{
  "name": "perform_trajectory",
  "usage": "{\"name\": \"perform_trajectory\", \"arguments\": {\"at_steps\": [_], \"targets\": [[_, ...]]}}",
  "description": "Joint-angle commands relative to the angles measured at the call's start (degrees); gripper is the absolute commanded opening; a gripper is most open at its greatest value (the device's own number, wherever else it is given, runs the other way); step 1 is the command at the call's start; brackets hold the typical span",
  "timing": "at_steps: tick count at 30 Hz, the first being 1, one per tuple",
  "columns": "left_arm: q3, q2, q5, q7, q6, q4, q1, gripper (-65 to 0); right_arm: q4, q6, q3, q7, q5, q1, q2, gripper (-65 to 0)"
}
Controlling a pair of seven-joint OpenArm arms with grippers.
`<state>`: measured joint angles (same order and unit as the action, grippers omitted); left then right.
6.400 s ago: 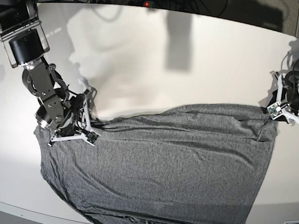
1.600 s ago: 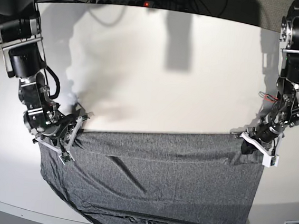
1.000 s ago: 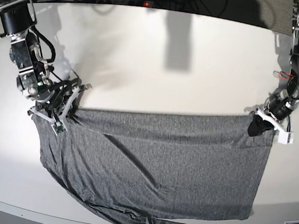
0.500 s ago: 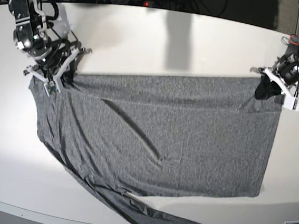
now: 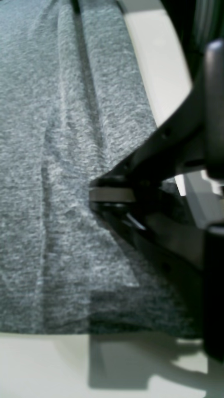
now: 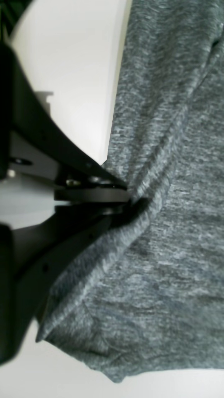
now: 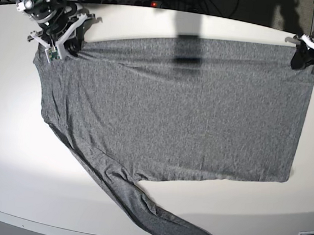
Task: Fold the T-shirt properly
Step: 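Release the shirt and move both grippers toward the shirt's side edges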
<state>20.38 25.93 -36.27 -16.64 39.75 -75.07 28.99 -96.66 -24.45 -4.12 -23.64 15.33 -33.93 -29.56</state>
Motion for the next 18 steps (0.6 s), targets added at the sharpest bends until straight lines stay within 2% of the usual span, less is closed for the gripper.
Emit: {"name": "perform_trajectory", "arguments": {"at_steps": [1, 9, 18], "targets": [[1.0, 0.7, 1.7, -1.4, -0.7, -1.0, 1.5, -65.0, -0.3, -0.1, -0.1, -4.8, -1.2, -2.3, -0.6, -65.0], [1.7, 0.6, 1.7, -1.4, -0.5, -9.2, 7.6, -65.0, -4.9, -0.1, -0.1, -4.9, -1.4, -9.3, -0.6, -65.0], [2.6, 1.1, 1.7, -1.4, -0.5, -17.9, 8.0, -65.0, -9.7, 0.1, -1.6, -5.4, -1.4, -9.9, -0.6, -65.0]]}}
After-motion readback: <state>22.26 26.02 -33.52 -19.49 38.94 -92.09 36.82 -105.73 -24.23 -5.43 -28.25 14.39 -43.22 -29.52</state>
